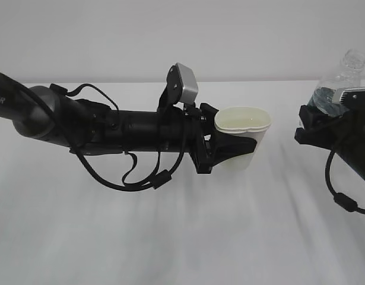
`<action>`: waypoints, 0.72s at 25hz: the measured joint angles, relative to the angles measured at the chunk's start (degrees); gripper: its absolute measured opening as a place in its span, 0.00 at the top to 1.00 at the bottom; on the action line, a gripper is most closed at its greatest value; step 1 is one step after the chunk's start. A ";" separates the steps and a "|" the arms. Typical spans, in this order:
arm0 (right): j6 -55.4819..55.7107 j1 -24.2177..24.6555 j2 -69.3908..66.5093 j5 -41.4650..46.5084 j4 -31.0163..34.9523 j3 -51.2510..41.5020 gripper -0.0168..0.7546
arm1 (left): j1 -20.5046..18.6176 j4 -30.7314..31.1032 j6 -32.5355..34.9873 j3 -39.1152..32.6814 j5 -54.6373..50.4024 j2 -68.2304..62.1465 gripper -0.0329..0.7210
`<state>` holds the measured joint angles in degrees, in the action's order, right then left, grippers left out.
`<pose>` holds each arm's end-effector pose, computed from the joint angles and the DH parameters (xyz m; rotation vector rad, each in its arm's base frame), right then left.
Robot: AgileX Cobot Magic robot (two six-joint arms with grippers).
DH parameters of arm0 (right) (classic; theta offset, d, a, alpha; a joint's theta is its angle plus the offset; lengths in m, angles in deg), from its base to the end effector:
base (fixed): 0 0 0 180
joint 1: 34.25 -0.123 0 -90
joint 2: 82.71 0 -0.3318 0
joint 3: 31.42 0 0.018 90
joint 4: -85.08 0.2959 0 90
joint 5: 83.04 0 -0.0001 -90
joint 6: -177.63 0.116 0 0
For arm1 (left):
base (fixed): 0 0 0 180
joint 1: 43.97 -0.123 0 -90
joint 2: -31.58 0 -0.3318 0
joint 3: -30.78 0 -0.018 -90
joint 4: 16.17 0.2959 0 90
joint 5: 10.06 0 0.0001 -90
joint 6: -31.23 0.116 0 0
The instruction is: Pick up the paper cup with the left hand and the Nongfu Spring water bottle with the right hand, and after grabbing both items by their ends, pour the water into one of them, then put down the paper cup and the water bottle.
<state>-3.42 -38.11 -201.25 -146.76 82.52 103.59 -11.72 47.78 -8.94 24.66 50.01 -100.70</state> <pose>0.3727 0.0298 0.1159 -0.1212 1.7384 0.0563 0.3786 -0.3456 0.1451 1.1817 1.3917 -1.1150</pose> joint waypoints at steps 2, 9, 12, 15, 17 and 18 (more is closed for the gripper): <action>0.00 0.00 0.00 0.97 0.00 1.24 0.44 | 0.00 0.25 0.00 0.00 0.00 0.00 0.40; 0.12 0.00 -3.09 3.23 0.03 2.90 0.44 | 0.00 0.75 0.00 0.00 -0.02 0.00 0.40; 0.49 0.00 -5.79 2.30 0.03 2.87 0.44 | 0.00 0.89 0.00 0.00 -0.02 0.00 0.40; 2.05 0.00 -7.49 0.43 -0.19 2.87 0.44 | 0.00 1.16 0.00 0.00 -0.02 0.00 0.41; 2.91 0.00 -8.04 -0.23 -0.19 2.87 0.44 | 0.00 1.53 0.00 0.00 -0.12 0.00 0.41; 3.02 0.00 -8.26 -0.23 -0.19 2.87 0.44 | 0.00 1.65 0.00 0.00 -0.12 0.00 0.41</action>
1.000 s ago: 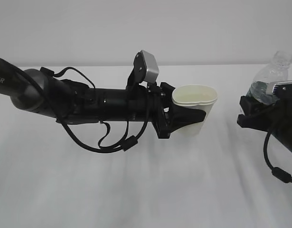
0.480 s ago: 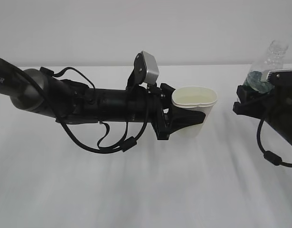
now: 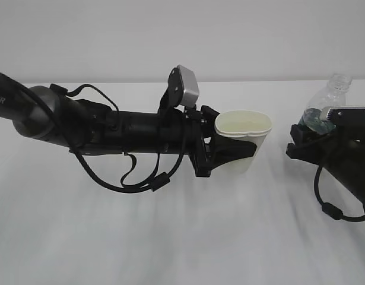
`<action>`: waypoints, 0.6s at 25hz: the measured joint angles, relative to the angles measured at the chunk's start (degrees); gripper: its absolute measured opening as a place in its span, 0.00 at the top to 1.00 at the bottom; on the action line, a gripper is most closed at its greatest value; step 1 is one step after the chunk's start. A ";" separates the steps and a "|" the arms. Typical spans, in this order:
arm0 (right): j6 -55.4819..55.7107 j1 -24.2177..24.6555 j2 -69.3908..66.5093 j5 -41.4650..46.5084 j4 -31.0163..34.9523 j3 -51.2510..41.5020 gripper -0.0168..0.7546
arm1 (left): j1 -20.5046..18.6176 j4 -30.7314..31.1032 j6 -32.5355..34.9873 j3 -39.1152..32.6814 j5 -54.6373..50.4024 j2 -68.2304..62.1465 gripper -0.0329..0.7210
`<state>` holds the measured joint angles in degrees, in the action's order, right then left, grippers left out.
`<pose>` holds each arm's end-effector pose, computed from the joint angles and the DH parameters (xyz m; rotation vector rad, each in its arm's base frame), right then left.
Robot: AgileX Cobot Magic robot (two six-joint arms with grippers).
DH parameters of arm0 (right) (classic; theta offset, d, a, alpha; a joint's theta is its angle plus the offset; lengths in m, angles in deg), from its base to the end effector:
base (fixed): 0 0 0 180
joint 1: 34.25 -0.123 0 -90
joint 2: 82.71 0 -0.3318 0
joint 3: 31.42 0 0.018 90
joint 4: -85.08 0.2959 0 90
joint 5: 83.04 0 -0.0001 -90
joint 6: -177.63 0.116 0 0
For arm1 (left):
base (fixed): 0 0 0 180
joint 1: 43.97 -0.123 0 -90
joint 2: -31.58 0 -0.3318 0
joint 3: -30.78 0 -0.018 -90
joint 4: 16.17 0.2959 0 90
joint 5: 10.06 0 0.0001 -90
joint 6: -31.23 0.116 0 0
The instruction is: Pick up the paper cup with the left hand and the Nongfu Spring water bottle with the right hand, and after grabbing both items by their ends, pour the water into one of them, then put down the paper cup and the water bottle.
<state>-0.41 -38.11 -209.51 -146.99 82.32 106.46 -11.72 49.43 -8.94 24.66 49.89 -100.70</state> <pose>0.3840 0.0309 0.0717 -0.0802 1.8316 0.0962 0.3764 -0.3456 0.1432 1.2151 1.3873 -1.1113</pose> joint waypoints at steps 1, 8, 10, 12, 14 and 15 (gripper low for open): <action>0.11 0.00 -0.22 0.00 0.00 0.00 0.44 | 0.00 0.07 0.00 0.00 0.00 0.00 0.41; 0.32 0.00 -2.23 -0.35 0.00 0.05 0.44 | 0.00 0.69 0.00 0.00 -1.05 0.00 0.41; 0.32 0.00 -2.71 -0.35 0.00 0.14 0.44 | 0.00 0.72 0.00 0.00 -1.05 0.00 0.41; 0.39 0.00 -2.71 0.06 0.00 0.14 0.44 | 0.00 0.82 0.00 0.00 -1.18 0.00 0.41; 0.44 0.00 -2.71 0.41 0.00 0.14 0.44 | 0.00 0.82 0.00 0.00 -1.18 0.00 0.41; 0.44 0.00 -2.71 0.93 0.00 0.14 0.44 | 0.00 0.85 0.00 0.00 -1.18 0.00 0.41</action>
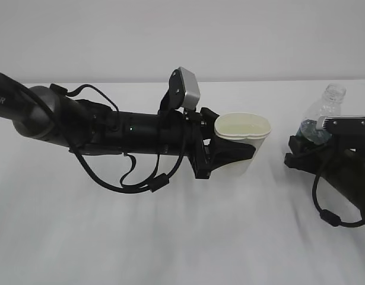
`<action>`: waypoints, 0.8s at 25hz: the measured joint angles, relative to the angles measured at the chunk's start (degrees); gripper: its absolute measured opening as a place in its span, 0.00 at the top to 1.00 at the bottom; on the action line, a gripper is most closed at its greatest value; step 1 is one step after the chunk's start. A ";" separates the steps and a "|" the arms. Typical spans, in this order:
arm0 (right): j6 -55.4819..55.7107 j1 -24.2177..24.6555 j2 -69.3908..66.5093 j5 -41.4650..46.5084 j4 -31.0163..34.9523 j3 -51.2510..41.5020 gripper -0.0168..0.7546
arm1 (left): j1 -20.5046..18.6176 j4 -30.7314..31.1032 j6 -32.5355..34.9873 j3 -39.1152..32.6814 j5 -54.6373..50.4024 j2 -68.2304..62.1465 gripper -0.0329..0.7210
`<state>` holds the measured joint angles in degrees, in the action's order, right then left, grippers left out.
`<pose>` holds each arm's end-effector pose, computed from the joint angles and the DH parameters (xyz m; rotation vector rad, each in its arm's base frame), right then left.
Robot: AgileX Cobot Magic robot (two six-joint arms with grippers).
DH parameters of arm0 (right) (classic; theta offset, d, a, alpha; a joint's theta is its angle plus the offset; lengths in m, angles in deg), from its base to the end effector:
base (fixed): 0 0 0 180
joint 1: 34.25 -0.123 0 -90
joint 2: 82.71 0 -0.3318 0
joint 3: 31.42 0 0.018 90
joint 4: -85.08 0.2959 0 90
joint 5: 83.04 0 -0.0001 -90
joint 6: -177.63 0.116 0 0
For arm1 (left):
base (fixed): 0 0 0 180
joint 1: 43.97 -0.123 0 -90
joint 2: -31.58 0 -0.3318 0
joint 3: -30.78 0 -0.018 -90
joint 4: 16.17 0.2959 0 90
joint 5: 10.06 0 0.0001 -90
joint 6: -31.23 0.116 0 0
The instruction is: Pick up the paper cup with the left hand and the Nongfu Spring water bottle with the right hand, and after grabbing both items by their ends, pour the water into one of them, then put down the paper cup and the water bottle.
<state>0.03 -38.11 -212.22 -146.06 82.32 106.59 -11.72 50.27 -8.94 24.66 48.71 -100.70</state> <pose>0.3813 0.0307 0.0521 -0.0741 1.8933 0.1002 0.3767 -0.3451 0.1404 1.2336 1.4011 -1.0919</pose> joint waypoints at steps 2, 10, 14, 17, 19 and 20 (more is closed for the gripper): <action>0.09 0.00 0.00 1.08 0.00 0.00 0.44 | 0.00 0.00 0.00 0.00 0.00 0.00 0.41; 0.09 0.00 0.00 1.59 -0.46 0.00 0.44 | 0.00 0.00 0.00 0.00 0.00 0.00 0.41; 0.09 0.00 0.00 1.71 -1.14 0.04 0.42 | 0.00 0.10 0.00 0.00 0.00 0.00 0.41; 0.09 0.00 0.00 1.71 -1.80 0.04 0.34 | 0.00 0.20 0.00 0.00 0.00 0.00 0.41; 0.09 0.00 0.00 1.71 -2.92 0.04 0.28 | 0.00 0.20 0.00 0.00 0.00 0.00 0.41; 0.14 0.00 0.00 1.71 -3.72 0.04 0.26 | 0.00 0.20 0.00 0.00 0.00 0.00 0.41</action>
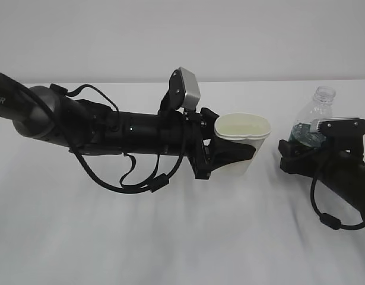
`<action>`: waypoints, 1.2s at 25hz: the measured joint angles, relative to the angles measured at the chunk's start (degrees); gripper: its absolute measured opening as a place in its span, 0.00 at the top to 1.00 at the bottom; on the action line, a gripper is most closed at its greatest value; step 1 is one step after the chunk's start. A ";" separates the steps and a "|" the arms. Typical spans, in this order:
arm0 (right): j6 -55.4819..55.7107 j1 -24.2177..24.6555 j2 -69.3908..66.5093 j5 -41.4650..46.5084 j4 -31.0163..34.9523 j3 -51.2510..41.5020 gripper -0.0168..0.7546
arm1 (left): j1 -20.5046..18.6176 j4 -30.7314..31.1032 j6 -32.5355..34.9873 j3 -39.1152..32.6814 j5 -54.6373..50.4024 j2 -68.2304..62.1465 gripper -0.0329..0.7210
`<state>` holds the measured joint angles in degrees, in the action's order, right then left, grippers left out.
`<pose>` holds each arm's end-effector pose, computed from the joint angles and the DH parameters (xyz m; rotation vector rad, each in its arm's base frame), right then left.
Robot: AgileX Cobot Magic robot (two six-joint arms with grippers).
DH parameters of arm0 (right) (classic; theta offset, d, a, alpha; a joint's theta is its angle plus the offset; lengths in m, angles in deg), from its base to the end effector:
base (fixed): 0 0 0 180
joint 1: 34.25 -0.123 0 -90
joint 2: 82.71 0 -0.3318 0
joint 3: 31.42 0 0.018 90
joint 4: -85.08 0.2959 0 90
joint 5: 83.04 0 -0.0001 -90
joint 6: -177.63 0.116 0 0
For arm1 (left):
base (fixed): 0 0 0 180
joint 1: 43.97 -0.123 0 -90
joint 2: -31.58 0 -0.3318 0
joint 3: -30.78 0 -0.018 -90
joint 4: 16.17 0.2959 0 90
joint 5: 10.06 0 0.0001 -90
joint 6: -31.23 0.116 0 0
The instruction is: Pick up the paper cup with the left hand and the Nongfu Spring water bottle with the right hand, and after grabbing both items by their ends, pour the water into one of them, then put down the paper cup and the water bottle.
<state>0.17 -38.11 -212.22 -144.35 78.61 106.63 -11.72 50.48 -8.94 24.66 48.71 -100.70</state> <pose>0.3794 0.0371 0.0489 -0.1408 1.9205 0.1337 0.3764 -0.3451 0.1402 1.2378 1.4003 -1.0916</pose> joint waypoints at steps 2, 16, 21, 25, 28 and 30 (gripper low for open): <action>0.52 0.00 0.00 -0.54 -2.04 0.00 0.25 | 0.00 0.00 0.00 0.00 0.00 0.00 0.41; 1.00 0.00 0.00 -4.13 -4.98 -6.94 0.20 | 0.00 0.00 0.00 0.00 0.00 0.00 0.41; 1.00 0.00 0.11 -4.19 -5.16 -9.05 0.20 | 0.00 0.00 0.00 0.00 0.00 0.00 0.41; 1.00 0.00 3.33 -4.19 -5.58 -11.97 0.20 | 0.00 0.00 0.00 0.00 0.00 0.00 0.41; 1.00 0.00 7.25 -4.27 -5.62 -14.33 0.20 | 0.00 0.00 0.00 0.00 0.00 0.00 0.41; 1.00 0.00 10.03 -4.27 -5.71 -16.27 0.20 | 0.00 0.00 0.00 0.00 0.00 0.00 0.41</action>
<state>1.17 -38.11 -202.19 -148.62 72.90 90.36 -11.72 50.48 -8.94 24.66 48.71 -100.70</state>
